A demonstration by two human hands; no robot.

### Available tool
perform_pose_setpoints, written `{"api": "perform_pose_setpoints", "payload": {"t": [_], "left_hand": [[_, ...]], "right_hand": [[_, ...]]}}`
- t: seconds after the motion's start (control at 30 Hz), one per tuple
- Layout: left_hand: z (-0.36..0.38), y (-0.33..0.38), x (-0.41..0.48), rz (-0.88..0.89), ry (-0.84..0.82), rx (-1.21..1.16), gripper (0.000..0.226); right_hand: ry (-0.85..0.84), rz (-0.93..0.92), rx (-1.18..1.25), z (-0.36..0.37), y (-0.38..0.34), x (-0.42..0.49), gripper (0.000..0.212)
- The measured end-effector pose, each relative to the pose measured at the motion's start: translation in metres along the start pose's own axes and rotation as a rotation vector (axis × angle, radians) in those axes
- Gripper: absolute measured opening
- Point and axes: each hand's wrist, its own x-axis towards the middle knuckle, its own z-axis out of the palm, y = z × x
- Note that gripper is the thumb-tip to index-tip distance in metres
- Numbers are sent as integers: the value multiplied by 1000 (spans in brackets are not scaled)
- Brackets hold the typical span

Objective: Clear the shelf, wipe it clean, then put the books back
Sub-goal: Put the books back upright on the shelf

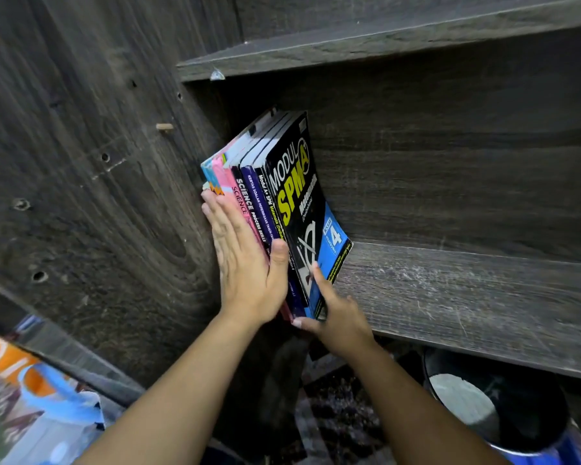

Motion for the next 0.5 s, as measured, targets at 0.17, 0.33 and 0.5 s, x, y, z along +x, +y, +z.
{"api": "perform_pose_setpoints", "payload": {"t": [0.17,0.33,0.5], "left_hand": [[-17,9,1,57,74,-74,94],[-22,5,18,183,34,149,93],[-11,-4,21,151,-7,237,100]], "right_hand": [[-113,25,-107,-23,13,-4,103],[-100,75,-552,-23,20,-15,87],[-108,74,-620,-21,34,-15,71]]}}
